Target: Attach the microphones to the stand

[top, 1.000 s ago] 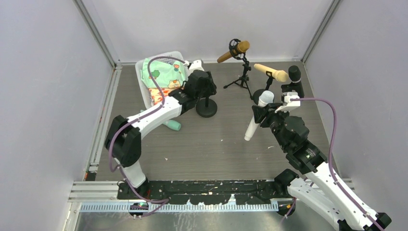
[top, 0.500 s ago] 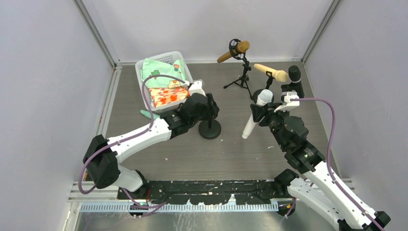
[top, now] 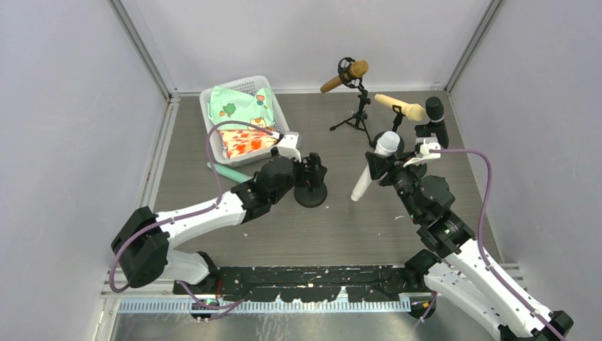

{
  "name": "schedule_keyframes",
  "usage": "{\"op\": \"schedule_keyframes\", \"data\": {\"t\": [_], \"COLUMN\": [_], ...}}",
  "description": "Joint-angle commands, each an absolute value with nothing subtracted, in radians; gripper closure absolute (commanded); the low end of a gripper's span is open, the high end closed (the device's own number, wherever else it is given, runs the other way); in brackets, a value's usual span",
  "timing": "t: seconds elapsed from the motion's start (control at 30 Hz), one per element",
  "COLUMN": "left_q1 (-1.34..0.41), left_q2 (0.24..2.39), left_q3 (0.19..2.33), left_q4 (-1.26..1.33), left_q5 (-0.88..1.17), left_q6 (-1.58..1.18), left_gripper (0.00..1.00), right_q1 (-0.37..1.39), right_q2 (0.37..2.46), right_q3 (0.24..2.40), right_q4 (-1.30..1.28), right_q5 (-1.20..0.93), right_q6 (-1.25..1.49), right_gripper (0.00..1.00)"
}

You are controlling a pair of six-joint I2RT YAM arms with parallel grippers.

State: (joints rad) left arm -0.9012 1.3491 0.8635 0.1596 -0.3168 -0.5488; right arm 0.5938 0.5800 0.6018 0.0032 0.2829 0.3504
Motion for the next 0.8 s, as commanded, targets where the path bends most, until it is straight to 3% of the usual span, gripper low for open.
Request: {"op": "schedule_keyframes", "data": {"t": [0.0, 0.2, 0.43, 0.6, 0.77], "left_q1": [-0.897, -0.897, -0.897, -0.897, -0.899], "left_q2": [1.283, 1.263, 1.417, 1.587, 1.69], "left_q3": [0.783, 0.605, 0.476, 0.455, 0.515], "left_q4": [0.397, 0.675, 1.088, 1.409, 1.432], "left_q5": [-0.32, -0.298, -0.174, -0.182, -0.21], "left_q6": [-0.42, -0.308, -0.147, -0.103, -0.109], "left_gripper": [0.01, 0.0, 0.01, 0.09, 0.25], "right_q1": [0.594, 0.594, 0.594, 0.595, 0.594], "right_q2": [0.556, 0.542, 0.556, 0.563, 0.557], "right_q3": [0.617, 0.557, 0.509, 0.51, 0.492], "right_q4": [0.127, 0.275, 0.435, 0.446, 0.473], "right_q5": [0.275, 0.297, 0.292, 0.281, 0.291], "right_q6": [0.361, 0.408, 0.436, 0.448, 0.464], "right_gripper": [0.99, 0.99, 0.99, 0.99, 0.99]}}
